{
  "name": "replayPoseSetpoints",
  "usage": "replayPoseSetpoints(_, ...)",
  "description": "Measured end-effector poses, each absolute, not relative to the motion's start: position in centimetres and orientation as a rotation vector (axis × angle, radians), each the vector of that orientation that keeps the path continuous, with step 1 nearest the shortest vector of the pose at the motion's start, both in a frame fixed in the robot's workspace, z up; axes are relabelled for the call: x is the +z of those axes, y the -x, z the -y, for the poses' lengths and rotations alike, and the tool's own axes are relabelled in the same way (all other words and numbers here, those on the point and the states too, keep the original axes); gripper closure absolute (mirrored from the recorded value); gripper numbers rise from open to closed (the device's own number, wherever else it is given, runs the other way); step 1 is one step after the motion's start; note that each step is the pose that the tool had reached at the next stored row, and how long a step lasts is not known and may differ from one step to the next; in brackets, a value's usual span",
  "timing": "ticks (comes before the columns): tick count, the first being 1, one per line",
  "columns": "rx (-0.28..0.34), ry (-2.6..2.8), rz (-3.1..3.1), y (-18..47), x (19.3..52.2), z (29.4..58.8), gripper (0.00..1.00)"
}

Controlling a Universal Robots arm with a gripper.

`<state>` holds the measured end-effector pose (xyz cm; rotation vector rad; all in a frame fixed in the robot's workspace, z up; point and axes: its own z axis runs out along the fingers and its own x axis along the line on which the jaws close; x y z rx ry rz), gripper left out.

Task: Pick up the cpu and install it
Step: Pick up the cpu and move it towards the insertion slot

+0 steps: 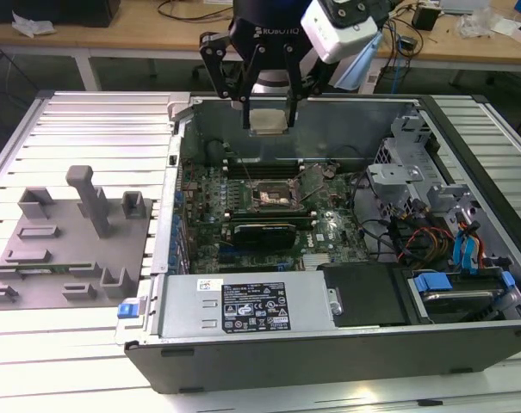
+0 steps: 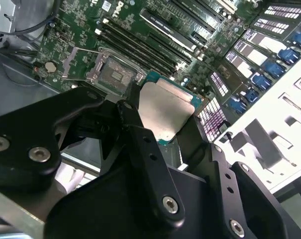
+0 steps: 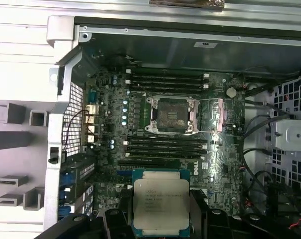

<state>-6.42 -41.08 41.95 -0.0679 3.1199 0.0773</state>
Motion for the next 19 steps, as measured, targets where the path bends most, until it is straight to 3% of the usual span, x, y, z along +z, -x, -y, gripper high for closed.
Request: replayPoseSetpoints(19, 0.078, 0.068, -3.122, 6.4, 38.4, 39.1, 0.45)
